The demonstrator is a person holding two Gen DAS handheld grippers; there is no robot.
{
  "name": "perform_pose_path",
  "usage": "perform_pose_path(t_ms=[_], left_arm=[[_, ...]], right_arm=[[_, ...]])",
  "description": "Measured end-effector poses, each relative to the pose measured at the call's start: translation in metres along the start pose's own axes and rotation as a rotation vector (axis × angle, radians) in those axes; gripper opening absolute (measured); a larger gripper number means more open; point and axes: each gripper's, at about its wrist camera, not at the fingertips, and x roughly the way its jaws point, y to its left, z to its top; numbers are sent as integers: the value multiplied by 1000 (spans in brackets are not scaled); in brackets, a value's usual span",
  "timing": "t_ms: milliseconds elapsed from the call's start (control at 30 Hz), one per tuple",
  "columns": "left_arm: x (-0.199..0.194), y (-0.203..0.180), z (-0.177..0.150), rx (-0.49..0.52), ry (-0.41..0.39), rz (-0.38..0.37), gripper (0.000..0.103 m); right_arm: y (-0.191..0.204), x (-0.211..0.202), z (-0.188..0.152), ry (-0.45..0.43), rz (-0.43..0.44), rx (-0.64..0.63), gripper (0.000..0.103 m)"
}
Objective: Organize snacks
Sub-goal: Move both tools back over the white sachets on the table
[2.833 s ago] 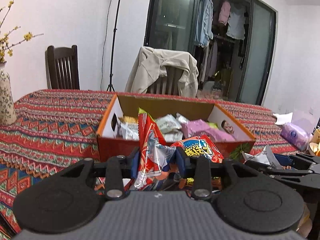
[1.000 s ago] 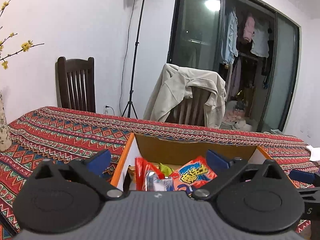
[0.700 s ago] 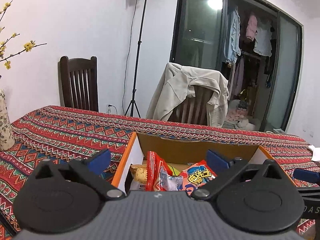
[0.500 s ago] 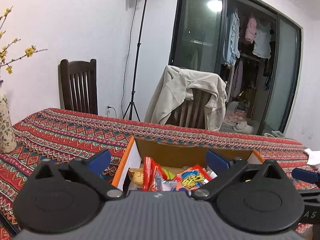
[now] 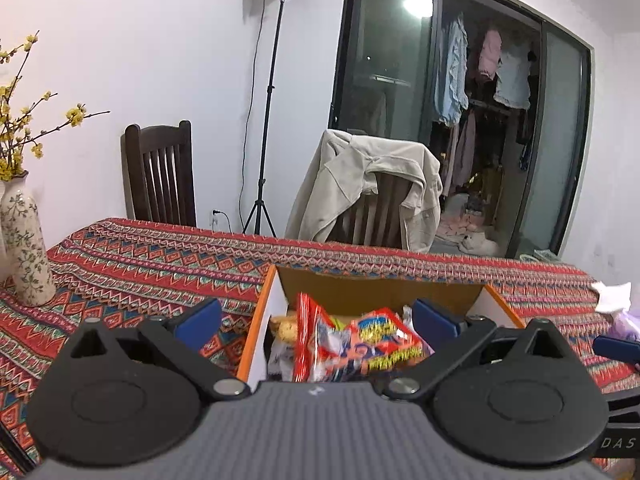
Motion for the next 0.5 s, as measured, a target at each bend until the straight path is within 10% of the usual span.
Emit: perform_pose_path(t_ms=[500], left_arm=[[-12, 21, -62, 40, 164, 26, 103]], right_arm=[[-5, -17, -75, 147, -7, -16, 103]])
